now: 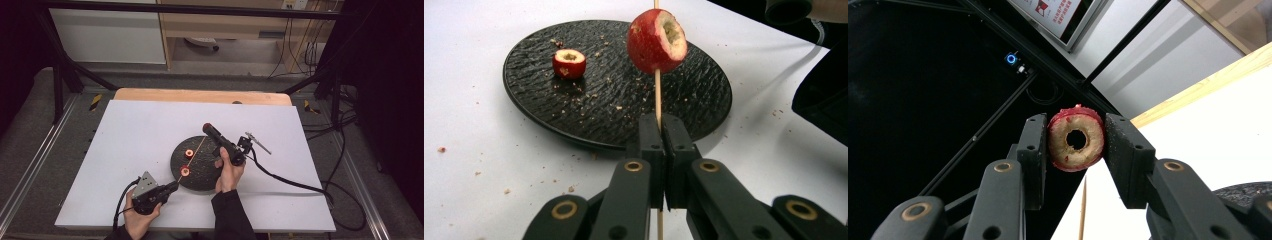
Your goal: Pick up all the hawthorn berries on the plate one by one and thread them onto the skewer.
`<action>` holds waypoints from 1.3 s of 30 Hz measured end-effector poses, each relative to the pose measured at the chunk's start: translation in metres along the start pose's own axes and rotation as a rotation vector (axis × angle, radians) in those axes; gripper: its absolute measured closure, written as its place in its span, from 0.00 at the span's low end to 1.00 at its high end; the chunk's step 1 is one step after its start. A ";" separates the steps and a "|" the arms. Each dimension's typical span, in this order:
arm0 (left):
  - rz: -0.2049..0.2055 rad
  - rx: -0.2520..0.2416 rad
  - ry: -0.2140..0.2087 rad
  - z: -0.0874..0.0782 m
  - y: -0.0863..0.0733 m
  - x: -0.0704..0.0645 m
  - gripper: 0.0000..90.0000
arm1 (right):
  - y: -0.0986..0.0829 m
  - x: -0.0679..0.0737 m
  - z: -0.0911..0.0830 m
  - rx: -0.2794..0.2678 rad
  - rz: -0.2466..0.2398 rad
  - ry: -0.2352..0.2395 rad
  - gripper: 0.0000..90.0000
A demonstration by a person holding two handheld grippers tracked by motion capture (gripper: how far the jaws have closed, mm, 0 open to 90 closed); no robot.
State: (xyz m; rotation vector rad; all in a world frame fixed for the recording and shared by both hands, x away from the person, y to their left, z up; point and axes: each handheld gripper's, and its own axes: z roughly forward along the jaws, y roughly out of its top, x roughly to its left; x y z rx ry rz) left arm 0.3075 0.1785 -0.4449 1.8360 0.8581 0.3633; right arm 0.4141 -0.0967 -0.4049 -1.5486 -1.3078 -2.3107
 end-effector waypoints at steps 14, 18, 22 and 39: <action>-0.001 -0.015 0.007 0.001 0.001 -0.003 0.98 | -0.001 -0.001 0.000 -0.004 0.006 0.009 0.70; 0.002 -0.013 0.009 0.000 0.001 -0.003 0.98 | -0.001 -0.001 0.000 -0.004 0.008 0.009 0.70; 0.002 -0.014 0.008 0.000 0.001 -0.003 0.98 | 0.000 -0.003 -0.001 -0.007 0.012 0.007 0.70; -0.026 -0.031 0.024 0.007 0.005 -0.007 0.98 | -0.006 -0.004 -0.001 -0.003 0.030 0.018 0.70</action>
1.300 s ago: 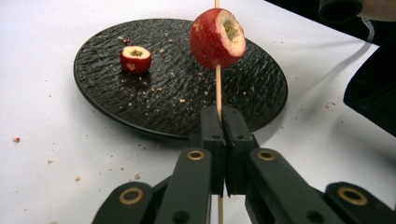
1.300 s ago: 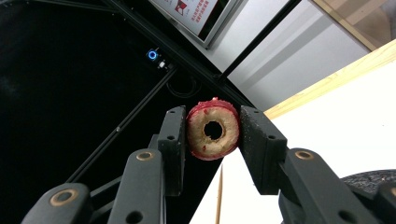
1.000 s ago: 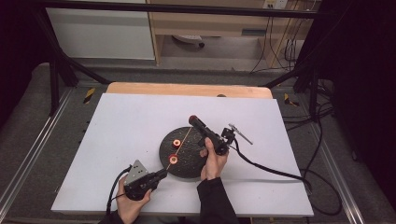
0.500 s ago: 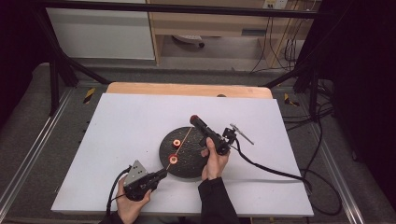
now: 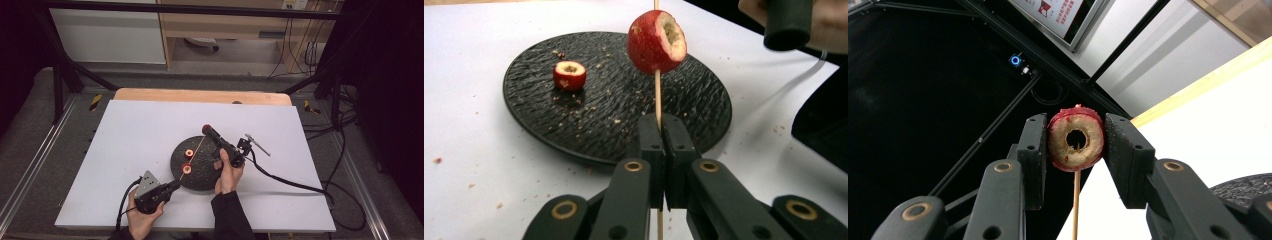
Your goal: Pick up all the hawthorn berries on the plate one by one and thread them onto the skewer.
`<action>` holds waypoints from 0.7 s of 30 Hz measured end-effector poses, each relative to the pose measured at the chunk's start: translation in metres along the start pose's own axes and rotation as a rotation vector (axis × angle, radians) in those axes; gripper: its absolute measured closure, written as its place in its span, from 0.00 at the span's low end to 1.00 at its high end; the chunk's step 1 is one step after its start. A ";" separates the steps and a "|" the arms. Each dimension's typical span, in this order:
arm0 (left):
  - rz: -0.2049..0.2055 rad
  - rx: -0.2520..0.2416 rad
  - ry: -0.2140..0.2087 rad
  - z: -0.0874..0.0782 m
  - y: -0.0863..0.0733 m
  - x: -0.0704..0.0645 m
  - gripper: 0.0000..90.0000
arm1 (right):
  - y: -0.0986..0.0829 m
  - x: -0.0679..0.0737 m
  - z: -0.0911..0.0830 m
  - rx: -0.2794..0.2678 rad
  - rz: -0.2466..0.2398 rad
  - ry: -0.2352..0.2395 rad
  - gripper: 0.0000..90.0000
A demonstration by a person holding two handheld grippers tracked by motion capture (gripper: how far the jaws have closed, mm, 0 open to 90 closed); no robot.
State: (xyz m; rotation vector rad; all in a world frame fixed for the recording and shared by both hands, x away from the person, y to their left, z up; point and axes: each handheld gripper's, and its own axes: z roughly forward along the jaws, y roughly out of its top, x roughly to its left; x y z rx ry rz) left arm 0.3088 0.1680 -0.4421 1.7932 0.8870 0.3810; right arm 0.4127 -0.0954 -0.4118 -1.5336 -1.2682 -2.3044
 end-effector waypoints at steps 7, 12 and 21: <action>-0.036 -0.009 0.008 0.007 0.004 -0.003 0.98 | -0.003 -0.001 0.000 -0.022 0.009 0.003 0.70; -0.058 -0.018 -0.002 0.013 0.007 -0.008 0.98 | -0.004 -0.001 0.000 -0.028 0.009 -0.002 0.70; -0.080 -0.006 -0.013 0.022 0.014 -0.007 0.99 | -0.004 0.001 -0.002 -0.039 0.000 0.005 0.70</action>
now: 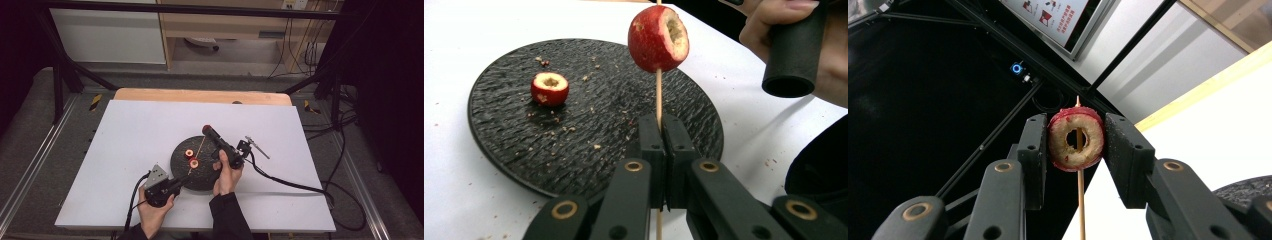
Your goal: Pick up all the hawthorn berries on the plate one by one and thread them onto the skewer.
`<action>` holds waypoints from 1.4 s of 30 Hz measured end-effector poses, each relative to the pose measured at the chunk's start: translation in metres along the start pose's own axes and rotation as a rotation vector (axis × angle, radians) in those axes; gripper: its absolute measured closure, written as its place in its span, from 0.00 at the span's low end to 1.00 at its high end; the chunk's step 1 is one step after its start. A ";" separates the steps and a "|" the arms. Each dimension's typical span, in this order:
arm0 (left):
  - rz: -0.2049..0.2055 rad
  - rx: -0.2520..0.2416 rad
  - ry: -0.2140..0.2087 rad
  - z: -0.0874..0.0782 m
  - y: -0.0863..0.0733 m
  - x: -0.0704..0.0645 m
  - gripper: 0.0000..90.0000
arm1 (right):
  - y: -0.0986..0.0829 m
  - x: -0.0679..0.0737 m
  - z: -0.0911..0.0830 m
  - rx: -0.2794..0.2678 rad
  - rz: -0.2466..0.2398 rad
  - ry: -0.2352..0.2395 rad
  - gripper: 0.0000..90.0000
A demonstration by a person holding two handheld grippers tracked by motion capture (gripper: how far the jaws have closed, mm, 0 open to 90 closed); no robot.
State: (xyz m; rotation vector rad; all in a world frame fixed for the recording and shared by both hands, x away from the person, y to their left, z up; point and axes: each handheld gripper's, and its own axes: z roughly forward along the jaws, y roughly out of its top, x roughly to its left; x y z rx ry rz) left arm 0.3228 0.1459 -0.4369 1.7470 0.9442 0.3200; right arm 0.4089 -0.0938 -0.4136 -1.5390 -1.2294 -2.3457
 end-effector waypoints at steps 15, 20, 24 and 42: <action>0.004 0.010 -0.005 -0.001 0.009 0.003 0.99 | -0.002 -0.001 -0.001 0.008 -0.018 0.000 0.71; 0.003 0.015 -0.014 -0.001 0.015 0.004 0.99 | -0.004 0.000 -0.003 0.024 -0.031 0.005 0.71; 0.006 0.033 -0.014 0.002 0.019 0.006 0.99 | -0.006 0.000 -0.004 0.039 -0.042 0.004 0.71; 0.014 0.032 -0.019 0.015 0.037 0.009 0.99 | -0.019 -0.002 -0.009 0.092 -0.076 -0.008 0.70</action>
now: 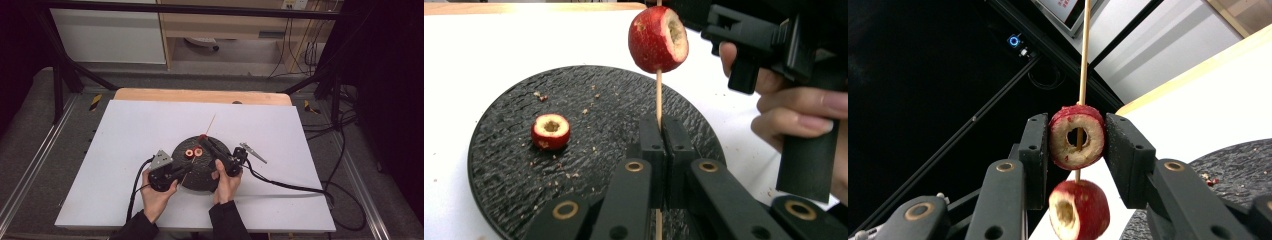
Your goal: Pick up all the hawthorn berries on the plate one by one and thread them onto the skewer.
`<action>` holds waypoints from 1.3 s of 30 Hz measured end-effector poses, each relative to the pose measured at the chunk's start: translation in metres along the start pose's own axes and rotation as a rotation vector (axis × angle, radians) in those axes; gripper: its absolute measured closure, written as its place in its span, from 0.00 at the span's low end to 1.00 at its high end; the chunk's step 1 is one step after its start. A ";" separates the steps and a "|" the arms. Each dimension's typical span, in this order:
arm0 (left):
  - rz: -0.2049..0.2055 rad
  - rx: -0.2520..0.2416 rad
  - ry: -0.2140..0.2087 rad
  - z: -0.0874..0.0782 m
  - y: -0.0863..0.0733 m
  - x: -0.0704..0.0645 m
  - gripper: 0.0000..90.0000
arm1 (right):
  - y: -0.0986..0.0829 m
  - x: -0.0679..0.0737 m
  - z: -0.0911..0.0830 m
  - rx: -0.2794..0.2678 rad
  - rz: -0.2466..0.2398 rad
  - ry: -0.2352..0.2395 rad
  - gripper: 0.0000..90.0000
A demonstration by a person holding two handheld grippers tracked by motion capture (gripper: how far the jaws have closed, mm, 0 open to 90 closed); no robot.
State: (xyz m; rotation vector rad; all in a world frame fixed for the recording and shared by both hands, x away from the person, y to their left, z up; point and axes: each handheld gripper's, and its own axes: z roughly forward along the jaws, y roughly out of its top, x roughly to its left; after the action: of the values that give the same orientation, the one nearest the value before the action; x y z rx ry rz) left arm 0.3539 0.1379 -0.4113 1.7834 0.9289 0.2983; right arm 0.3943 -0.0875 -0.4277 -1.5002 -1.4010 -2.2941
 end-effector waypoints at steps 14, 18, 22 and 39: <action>0.031 0.045 0.003 -0.020 -0.011 0.016 0.99 | 0.009 0.001 0.000 0.148 -0.106 -0.011 0.43; 0.033 0.058 0.007 -0.033 -0.018 0.027 0.99 | 0.014 0.001 -0.001 0.237 -0.172 -0.008 0.32; 0.035 0.076 0.014 -0.046 -0.024 0.037 0.99 | 0.015 0.000 -0.003 0.332 -0.245 -0.029 0.20; 0.054 0.122 0.041 -0.085 -0.047 0.063 0.99 | 0.019 -0.003 -0.004 0.600 -0.444 -0.142 0.05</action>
State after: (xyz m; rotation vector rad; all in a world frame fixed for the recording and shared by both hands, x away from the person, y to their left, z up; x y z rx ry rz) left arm 0.3246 0.2482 -0.4320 1.9229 0.9465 0.3195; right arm 0.4022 -0.1026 -0.4180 -1.2611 -2.3822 -1.6931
